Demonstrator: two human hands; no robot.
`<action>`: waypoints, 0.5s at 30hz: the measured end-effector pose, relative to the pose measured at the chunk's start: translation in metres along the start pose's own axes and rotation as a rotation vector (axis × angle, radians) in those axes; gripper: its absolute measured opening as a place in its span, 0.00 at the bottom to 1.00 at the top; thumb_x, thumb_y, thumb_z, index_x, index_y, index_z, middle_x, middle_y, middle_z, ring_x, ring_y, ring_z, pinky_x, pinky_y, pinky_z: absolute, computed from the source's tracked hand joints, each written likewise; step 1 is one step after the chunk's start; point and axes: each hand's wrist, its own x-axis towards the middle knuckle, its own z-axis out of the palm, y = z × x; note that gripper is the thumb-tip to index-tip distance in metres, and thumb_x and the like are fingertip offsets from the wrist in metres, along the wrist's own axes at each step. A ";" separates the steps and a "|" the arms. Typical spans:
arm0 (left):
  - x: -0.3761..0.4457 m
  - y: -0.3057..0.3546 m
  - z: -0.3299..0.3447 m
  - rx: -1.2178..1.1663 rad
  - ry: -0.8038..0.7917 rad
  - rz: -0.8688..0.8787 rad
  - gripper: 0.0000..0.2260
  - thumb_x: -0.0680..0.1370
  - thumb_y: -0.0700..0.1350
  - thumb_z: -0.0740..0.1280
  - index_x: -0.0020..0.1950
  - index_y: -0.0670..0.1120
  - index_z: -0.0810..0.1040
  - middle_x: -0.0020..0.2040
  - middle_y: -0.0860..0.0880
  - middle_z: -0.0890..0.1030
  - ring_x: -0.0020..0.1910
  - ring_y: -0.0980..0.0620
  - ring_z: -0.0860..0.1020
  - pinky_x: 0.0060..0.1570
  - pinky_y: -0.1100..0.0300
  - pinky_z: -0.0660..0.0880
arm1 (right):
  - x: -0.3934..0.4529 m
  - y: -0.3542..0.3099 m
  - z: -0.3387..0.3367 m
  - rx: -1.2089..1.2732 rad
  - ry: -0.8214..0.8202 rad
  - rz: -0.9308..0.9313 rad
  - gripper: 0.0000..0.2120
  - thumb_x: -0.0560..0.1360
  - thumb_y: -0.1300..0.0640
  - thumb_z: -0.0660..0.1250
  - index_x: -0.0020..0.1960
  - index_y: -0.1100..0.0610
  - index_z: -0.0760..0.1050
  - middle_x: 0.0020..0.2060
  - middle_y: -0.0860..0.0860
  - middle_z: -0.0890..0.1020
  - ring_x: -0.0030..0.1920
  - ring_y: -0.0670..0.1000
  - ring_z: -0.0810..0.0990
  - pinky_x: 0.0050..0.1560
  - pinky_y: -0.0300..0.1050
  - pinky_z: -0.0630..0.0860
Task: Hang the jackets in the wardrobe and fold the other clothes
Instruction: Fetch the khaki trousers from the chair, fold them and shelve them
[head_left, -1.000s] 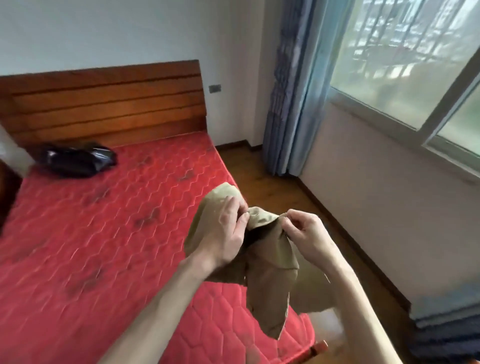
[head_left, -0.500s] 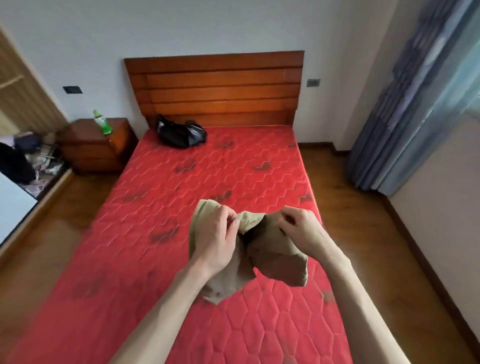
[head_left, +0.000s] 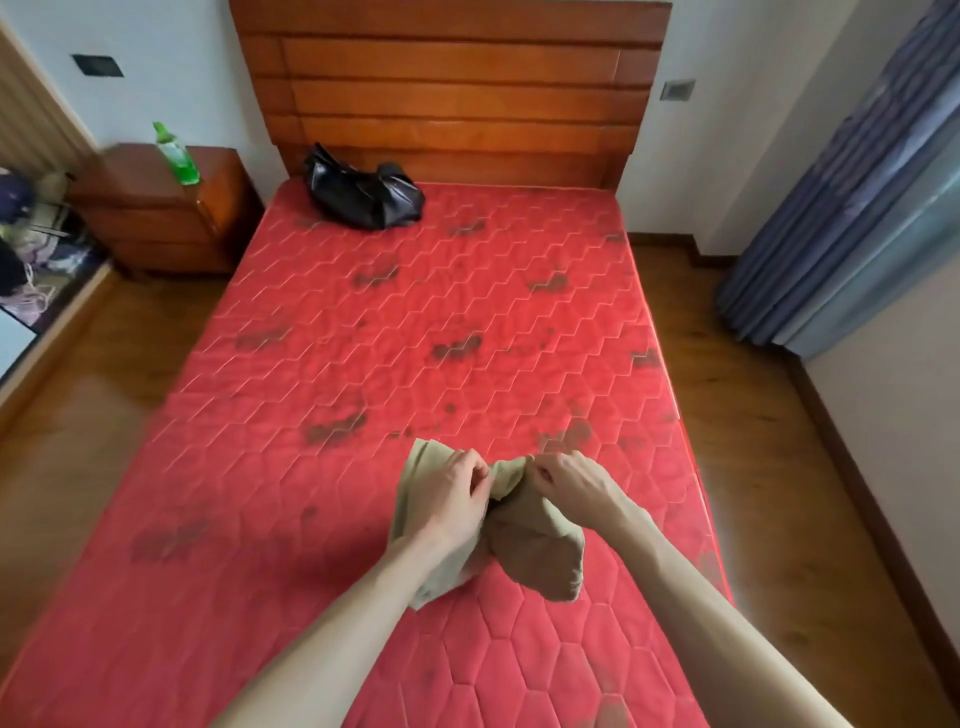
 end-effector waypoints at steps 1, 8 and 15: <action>0.005 -0.011 0.010 -0.007 -0.034 -0.011 0.10 0.82 0.49 0.66 0.42 0.52 0.71 0.40 0.56 0.76 0.38 0.53 0.76 0.41 0.47 0.75 | 0.007 0.002 0.013 -0.009 -0.017 0.015 0.13 0.85 0.53 0.57 0.47 0.55 0.75 0.34 0.49 0.76 0.38 0.58 0.76 0.42 0.50 0.69; 0.042 -0.077 0.064 -0.041 -0.102 -0.022 0.05 0.82 0.52 0.65 0.47 0.55 0.75 0.46 0.57 0.78 0.39 0.54 0.78 0.42 0.48 0.77 | 0.061 0.028 0.090 -0.054 -0.030 0.161 0.12 0.87 0.54 0.53 0.55 0.56 0.74 0.48 0.54 0.83 0.50 0.60 0.83 0.47 0.51 0.73; 0.031 -0.148 0.114 -0.075 -0.011 0.032 0.15 0.82 0.42 0.66 0.70 0.48 0.75 0.65 0.56 0.75 0.64 0.58 0.75 0.64 0.63 0.73 | 0.083 0.054 0.163 0.196 0.165 0.264 0.07 0.85 0.51 0.59 0.51 0.53 0.72 0.48 0.48 0.77 0.45 0.57 0.80 0.42 0.55 0.76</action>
